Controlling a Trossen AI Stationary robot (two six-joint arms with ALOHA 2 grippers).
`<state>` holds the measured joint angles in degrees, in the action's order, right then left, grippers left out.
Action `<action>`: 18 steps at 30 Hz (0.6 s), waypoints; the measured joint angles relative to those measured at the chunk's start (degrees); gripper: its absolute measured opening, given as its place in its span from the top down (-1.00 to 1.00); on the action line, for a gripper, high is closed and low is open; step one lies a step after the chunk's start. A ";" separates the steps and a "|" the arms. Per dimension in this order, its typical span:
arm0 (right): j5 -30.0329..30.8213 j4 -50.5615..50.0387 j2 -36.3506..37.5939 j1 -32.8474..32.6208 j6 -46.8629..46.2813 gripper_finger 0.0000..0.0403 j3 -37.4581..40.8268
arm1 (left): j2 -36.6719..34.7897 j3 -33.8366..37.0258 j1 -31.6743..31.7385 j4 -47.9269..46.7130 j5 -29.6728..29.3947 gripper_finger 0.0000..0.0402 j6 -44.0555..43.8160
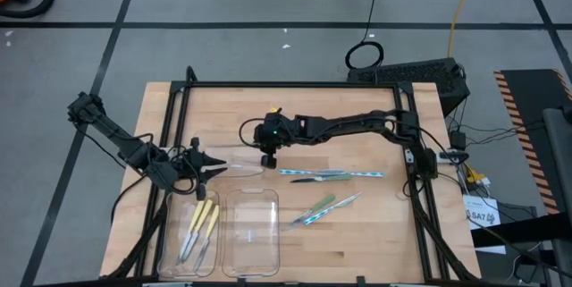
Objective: Sort silverware by color (type)
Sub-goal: Put the bottom green table knife into the top transparent bin
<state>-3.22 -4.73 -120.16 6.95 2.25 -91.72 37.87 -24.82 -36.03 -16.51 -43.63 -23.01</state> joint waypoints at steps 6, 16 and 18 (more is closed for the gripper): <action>0.00 0.05 0.00 -0.73 0.62 0.81 0.02 | 0.00 0.00 0.00 0.00 -0.03 0.52 0.01; -0.02 0.13 0.00 -0.66 0.40 0.75 0.02 | 0.00 0.00 0.00 0.00 -0.03 0.52 0.01; -0.02 0.20 0.00 -0.71 0.40 0.71 0.02 | 0.00 0.00 0.00 0.00 -0.04 0.52 0.01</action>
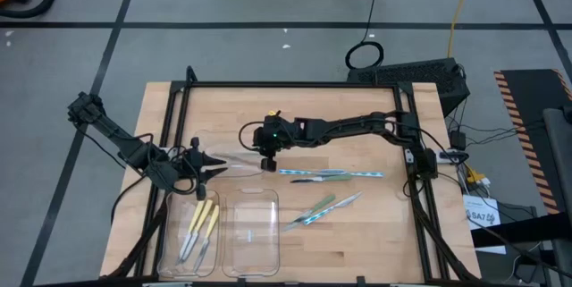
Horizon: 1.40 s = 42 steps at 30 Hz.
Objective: Sort silverware by color (type)
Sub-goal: Put the bottom green table knife into the top transparent bin
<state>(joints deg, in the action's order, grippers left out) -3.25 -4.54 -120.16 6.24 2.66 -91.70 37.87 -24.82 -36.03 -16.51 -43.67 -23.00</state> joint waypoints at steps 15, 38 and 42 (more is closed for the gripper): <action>-2.96 -9.81 5.15 0.02 3.00 0.61 -0.75 | 0.00 0.01 -0.01 0.00 0.01 0.52 -0.13; 0.17 -47.29 26.02 -20.08 -10.34 0.60 12.78 | 0.00 0.02 0.00 0.09 -0.45 0.52 -2.65; 0.48 -38.10 26.33 -23.82 -13.97 0.60 19.38 | 0.00 0.02 0.00 0.09 -0.45 0.52 -1.64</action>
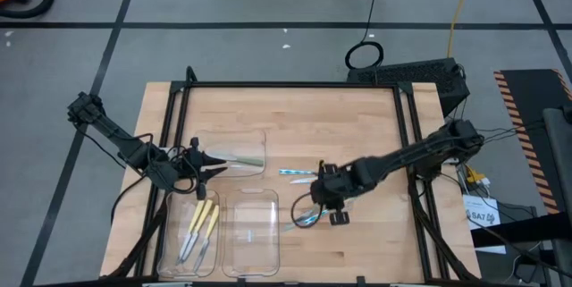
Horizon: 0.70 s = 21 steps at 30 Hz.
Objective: Sort silverware by color (type)
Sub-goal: Put the bottom green table knife into the top transparent bin
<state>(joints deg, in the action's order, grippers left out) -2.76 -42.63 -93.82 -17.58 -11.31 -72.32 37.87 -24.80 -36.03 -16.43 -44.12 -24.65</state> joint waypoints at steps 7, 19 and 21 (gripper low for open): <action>1.99 13.31 -0.02 -2.70 -4.98 0.58 9.23 | 0.00 0.00 0.00 -0.01 0.00 0.52 0.11; 7.41 19.93 -0.02 -3.02 -2.54 0.14 20.95 | 0.00 0.00 0.00 -0.02 0.00 0.52 0.89; 7.35 22.44 -0.02 -3.02 -2.14 0.08 22.57 | 0.00 0.00 0.00 0.00 0.00 0.52 1.68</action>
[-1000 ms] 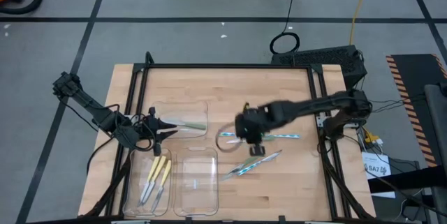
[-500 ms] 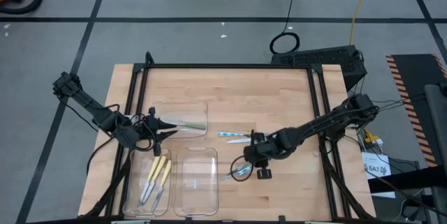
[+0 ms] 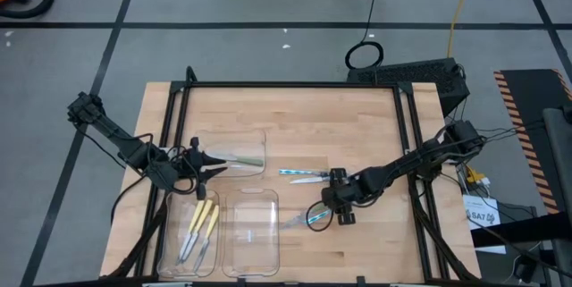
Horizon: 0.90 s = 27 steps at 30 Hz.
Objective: Sort silverware by color (type)
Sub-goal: Put the bottom green table knife into the top transparent bin
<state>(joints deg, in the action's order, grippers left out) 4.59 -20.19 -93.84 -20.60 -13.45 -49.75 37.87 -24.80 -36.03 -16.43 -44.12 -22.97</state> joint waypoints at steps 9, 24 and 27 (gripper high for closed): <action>2.30 9.79 0.28 -0.09 0.56 0.14 6.40 | 0.02 0.04 0.00 0.42 -2.36 0.52 -1.89; 4.07 12.08 0.00 0.31 2.04 0.84 9.04 | 6.82 0.04 0.07 26.03 -1.98 0.52 15.72; 3.68 10.75 0.00 0.66 2.16 0.84 9.04 | 10.32 -0.25 0.10 31.70 -1.73 0.52 20.89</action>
<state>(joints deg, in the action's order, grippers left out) 8.27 -9.44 -93.84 -19.94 -11.29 -40.71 48.19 -25.05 -35.93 15.27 -45.84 -2.07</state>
